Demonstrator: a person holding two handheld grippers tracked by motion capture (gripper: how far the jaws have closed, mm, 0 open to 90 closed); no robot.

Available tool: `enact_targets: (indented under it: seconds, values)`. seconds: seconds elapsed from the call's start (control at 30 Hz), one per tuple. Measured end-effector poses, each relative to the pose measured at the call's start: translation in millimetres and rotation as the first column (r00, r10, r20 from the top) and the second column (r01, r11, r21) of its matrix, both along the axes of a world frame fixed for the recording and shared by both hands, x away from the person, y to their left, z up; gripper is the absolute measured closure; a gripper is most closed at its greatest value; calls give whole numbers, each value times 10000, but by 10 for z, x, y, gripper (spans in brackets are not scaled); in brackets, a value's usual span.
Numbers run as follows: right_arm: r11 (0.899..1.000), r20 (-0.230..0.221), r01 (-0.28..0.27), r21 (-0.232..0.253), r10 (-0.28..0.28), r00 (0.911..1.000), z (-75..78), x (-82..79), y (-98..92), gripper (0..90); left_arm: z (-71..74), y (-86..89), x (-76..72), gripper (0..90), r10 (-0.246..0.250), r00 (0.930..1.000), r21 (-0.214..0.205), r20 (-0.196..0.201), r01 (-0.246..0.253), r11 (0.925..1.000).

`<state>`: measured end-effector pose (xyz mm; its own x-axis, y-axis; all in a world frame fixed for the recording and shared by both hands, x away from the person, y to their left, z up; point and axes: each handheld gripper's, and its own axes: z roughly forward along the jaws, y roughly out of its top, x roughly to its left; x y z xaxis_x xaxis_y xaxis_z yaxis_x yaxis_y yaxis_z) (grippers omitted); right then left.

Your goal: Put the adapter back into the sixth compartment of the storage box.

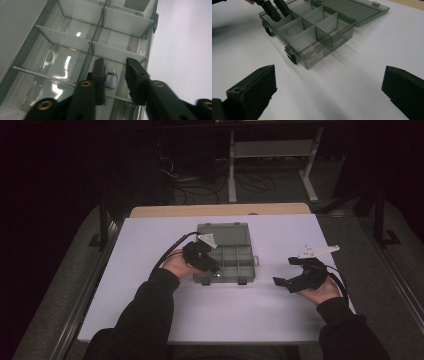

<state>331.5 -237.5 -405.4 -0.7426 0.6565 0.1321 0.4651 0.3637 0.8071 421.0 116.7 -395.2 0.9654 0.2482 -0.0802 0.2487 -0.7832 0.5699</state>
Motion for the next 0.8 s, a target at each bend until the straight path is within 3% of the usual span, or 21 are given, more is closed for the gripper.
enact_targets:
  seconds: [0.1,0.13,0.23,0.27,0.4,0.8]
  values:
    - [10000,-6,-5,-8,5,10000,0,0,1,0,0,0,0,659,0,10000,0,0,0,10000]
    - [10000,-6,-4,-10,4,10000,0,-1,1,0,35,28,-9,578,136,9999,-193,-1,-136,9997]
    - [10000,-6,-5,-6,5,10000,0,-1,1,0,35,28,-9,552,136,9999,-193,-1,-136,9997]
    - [10000,-11,-9,-15,9,10000,-2,1,2,0,80,40,-34,490,144,9999,-483,67,-141,9987]
    - [10000,-19,-3,-13,3,10000,-1,-1,4,0,123,55,-54,401,68,9999,-653,94,-62,9978]
    - [10000,-70,-31,-38,31,10000,-5,-2,10,0,241,156,-99,231,302,9994,-1089,177,-281,9937]
